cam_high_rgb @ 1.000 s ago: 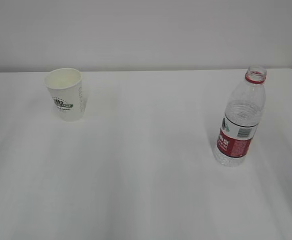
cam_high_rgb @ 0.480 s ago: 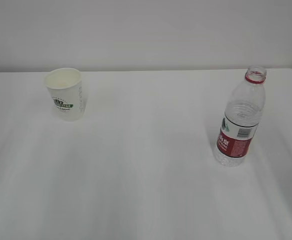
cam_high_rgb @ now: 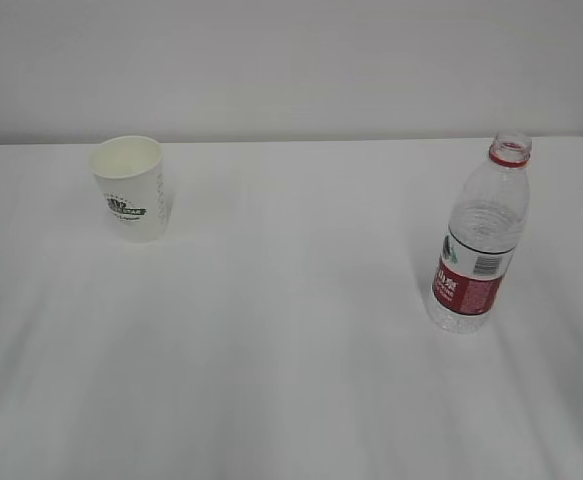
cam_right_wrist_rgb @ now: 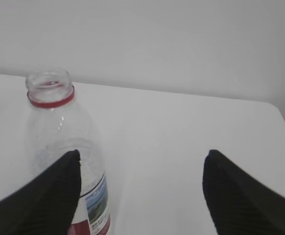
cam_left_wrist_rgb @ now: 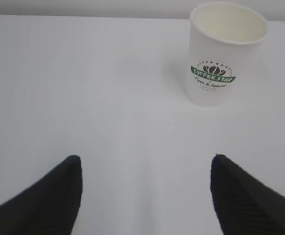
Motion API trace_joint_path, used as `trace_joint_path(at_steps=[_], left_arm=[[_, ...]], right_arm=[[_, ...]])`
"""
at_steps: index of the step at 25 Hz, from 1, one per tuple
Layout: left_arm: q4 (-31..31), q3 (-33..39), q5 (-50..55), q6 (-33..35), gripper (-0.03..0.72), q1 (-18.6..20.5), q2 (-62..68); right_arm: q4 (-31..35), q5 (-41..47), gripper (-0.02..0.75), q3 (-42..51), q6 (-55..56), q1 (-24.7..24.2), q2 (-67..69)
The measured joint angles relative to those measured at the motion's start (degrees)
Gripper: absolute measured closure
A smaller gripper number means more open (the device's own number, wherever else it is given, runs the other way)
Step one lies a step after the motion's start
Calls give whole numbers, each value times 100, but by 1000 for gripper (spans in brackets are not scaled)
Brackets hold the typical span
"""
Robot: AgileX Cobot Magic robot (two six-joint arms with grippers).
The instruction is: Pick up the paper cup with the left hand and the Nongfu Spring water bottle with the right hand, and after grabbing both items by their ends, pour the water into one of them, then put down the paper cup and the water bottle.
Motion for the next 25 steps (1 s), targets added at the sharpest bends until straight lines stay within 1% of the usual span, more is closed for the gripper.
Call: trace_joint_path(at_steps=[2,7,11,15,21,25], left_arm=[[-21,150,-179,-24,101,-64,104],[-34,667,-890,-79,101,-402,228],[-34,1017,-1406,-117,101,-597,237],[-4,1275,-1735,-191,101,-646,237],[466,1567,-2036,-584,101,-663,265],[787,1584,-2148,-734,101,-663,534]], right_arm=[[-58,-175,148,139,49,0,62],[-147,-597,148,501,82,0,218],[-173,-1070,148,820,82,0,357],[-194,-1261,148,1077,82,0,447],[-193,-1681,148,1497,87,0,456],[-193,-1775,148,1629,87,0,456]])
